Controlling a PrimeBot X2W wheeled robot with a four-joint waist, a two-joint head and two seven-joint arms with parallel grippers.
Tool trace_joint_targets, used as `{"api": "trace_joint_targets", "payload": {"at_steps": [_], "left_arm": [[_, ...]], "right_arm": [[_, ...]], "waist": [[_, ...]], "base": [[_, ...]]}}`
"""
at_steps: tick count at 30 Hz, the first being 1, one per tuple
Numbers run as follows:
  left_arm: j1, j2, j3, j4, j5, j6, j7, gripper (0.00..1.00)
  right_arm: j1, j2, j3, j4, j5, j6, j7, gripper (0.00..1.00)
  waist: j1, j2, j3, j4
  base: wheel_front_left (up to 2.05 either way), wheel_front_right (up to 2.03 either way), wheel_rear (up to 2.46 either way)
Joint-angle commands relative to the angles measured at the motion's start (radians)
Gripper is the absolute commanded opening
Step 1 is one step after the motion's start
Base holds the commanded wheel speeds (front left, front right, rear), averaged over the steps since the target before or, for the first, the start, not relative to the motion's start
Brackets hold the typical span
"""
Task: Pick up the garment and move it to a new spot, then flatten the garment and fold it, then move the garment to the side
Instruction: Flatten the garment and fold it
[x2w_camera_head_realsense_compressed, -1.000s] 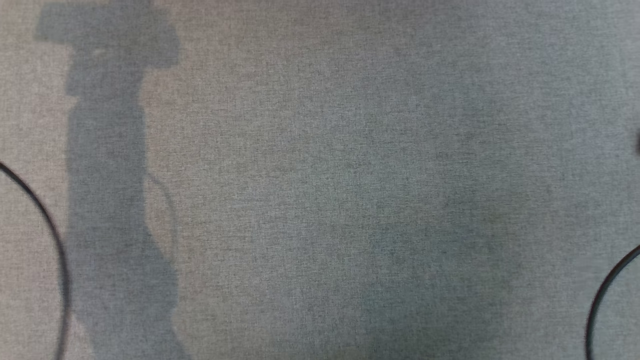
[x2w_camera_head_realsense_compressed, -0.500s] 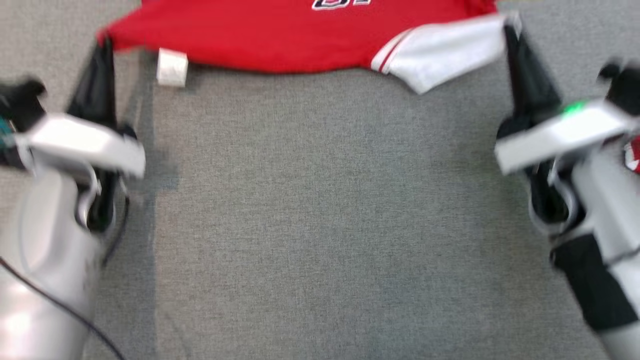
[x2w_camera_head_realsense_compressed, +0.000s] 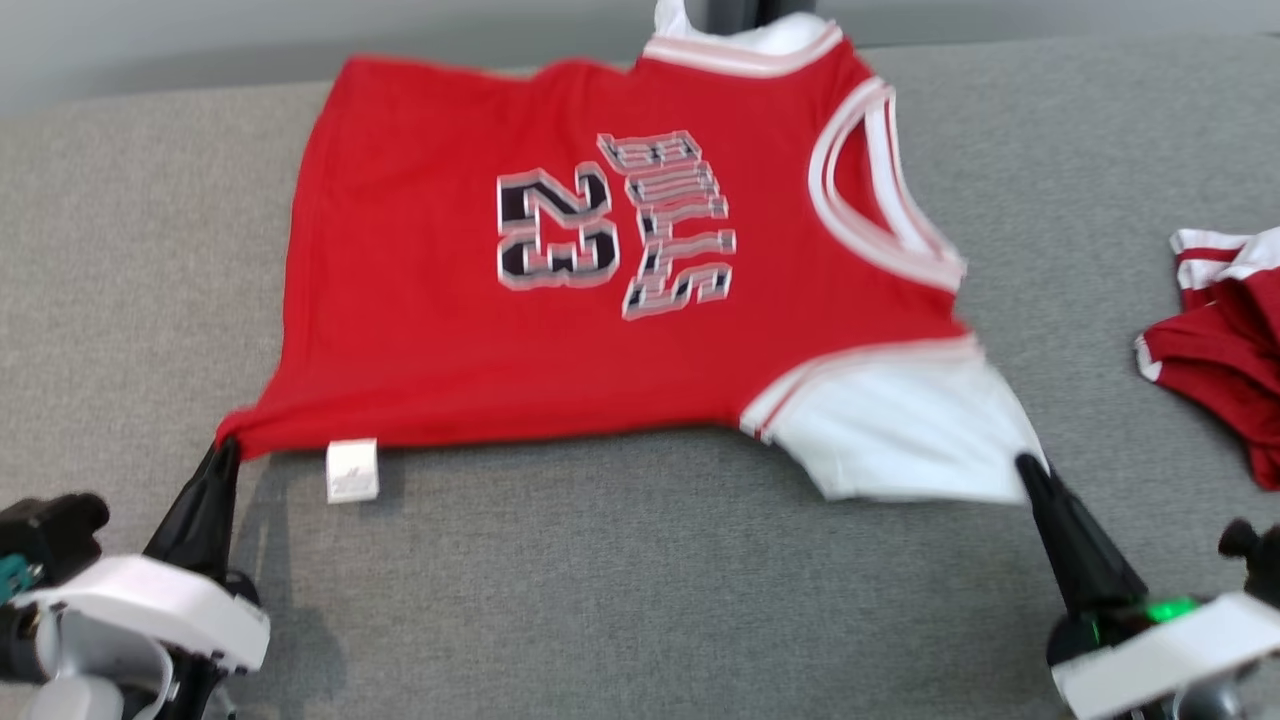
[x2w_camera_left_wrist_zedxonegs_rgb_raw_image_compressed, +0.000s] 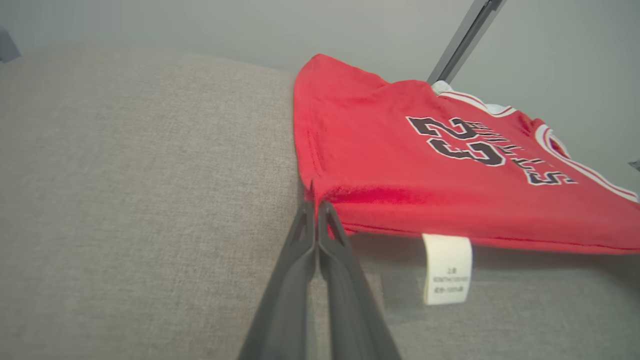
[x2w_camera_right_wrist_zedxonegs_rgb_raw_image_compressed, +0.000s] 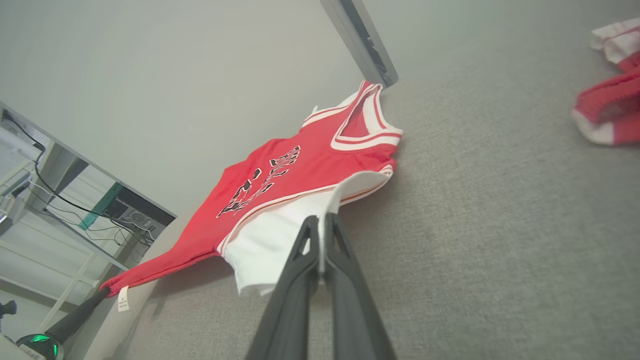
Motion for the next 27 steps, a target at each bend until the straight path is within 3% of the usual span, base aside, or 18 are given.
{"api": "trace_joint_targets", "payload": {"at_steps": [1, 8, 14, 21, 27], "left_arm": [[0.053, 0.024, 0.019, -0.08, -0.007, 0.035, 0.028, 0.0], [0.278, 0.081, 0.043, -0.361, -0.024, 0.143, 0.154, 0.0], [0.403, 0.112, 0.059, -0.504, -0.017, 0.216, 0.219, 0.0], [0.433, 0.126, 0.068, -0.553, -0.031, 0.235, 0.249, 0.0], [0.373, 0.143, 0.063, -0.541, -0.031, 0.218, 0.264, 0.0]], "right_arm": [[0.068, -0.006, -0.036, -0.058, -0.025, 0.0, 0.055, 0.0], [0.271, 0.069, -0.159, -0.286, -0.123, 0.0, 0.253, 0.0], [0.369, 0.16, -0.226, -0.4, -0.188, 0.0, 0.393, 0.0], [0.377, 0.206, -0.265, -0.443, -0.214, 0.0, 0.478, 0.0], [0.278, 0.215, -0.29, -0.424, -0.206, 0.0, 0.472, 0.0]], "waist": [[0.0, 0.0, -0.044, -0.024], [0.0, 0.0, -0.091, -0.052], [0.0, 0.0, -0.106, -0.051], [0.0, 0.0, -0.103, -0.046], [0.0, 0.0, -0.08, -0.048]], "base": [[0.0, 0.0, 0.0], [0.0, 0.0, 0.0], [0.0, 0.0, 0.0], [0.0, 0.0, 0.0], [0.0, 0.0, 0.0]]}}
